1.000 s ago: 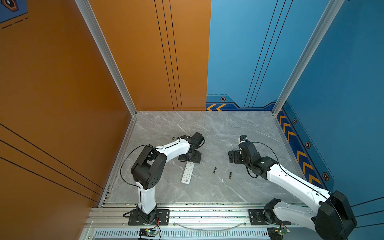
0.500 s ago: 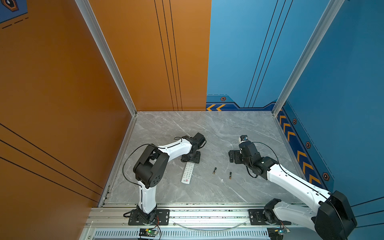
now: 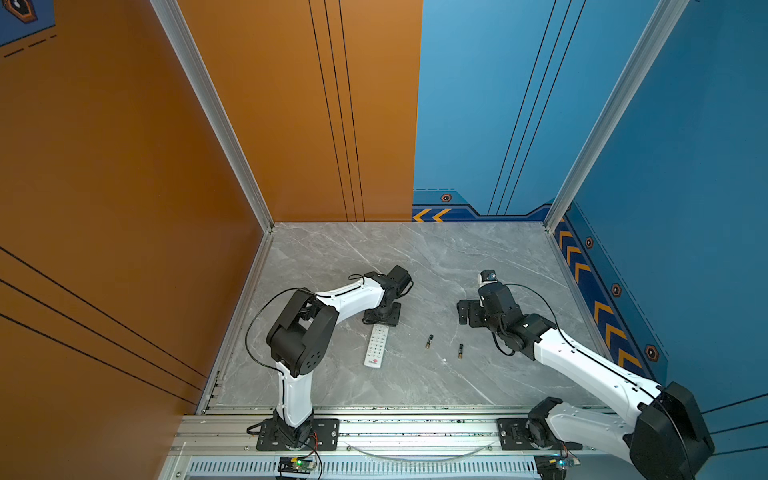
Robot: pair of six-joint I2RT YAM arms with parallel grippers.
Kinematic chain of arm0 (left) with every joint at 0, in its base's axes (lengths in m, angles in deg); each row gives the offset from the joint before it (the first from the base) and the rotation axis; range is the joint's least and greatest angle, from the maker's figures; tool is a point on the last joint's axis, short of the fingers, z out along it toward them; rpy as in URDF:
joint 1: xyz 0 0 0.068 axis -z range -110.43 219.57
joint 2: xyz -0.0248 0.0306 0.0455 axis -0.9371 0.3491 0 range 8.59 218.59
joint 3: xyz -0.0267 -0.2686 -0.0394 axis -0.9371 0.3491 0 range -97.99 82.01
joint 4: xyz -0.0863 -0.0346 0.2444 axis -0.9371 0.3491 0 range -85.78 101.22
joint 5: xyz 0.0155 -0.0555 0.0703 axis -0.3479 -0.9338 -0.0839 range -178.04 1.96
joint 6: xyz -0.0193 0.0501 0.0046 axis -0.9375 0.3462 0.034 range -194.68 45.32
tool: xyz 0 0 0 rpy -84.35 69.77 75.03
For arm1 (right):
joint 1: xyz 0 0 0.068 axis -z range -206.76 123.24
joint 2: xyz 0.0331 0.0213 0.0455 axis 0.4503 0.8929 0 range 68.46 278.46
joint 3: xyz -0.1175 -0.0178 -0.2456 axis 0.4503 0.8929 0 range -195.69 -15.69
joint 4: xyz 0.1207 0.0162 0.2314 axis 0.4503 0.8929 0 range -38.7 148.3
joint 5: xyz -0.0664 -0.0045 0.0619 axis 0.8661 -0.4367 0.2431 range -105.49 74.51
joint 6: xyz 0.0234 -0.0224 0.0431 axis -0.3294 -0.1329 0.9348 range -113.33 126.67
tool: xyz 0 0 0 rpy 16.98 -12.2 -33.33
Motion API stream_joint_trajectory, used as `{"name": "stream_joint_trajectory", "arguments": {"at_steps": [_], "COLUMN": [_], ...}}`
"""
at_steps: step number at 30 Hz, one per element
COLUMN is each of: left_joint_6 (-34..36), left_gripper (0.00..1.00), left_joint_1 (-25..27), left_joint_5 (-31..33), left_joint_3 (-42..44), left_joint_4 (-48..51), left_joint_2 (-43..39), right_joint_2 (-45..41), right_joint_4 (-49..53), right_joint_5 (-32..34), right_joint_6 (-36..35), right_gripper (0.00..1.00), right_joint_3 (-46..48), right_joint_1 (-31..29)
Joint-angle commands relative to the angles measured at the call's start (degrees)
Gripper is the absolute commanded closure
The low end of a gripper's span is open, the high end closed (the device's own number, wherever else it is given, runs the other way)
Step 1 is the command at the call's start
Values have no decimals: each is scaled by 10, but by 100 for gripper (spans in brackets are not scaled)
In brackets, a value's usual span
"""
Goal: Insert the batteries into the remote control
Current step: 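Close the left gripper on the remote's top end and lift it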
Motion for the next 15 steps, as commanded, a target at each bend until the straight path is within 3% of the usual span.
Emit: {"name": "stream_joint_trajectory", "arguments": {"at_steps": [1,9,15], "left_joint_6": [-5,9,31], "left_gripper": [63,69,70], "left_joint_1": [2,-21,-43], "left_joint_5": [8,-25,-76], "left_joint_3": [3,13,39], "left_joint_4": [6,-14,-68], "left_joint_2": [-22,-84,-154], "right_joint_2": [-22,-26,-47], "right_joint_4": [2,0,-58], "right_joint_5": [-2,-36,-159], "right_joint_6": [10,12,20], "right_gripper": [0,0,0], "right_joint_3": [9,6,30], "right_joint_1": [5,18,47]}}
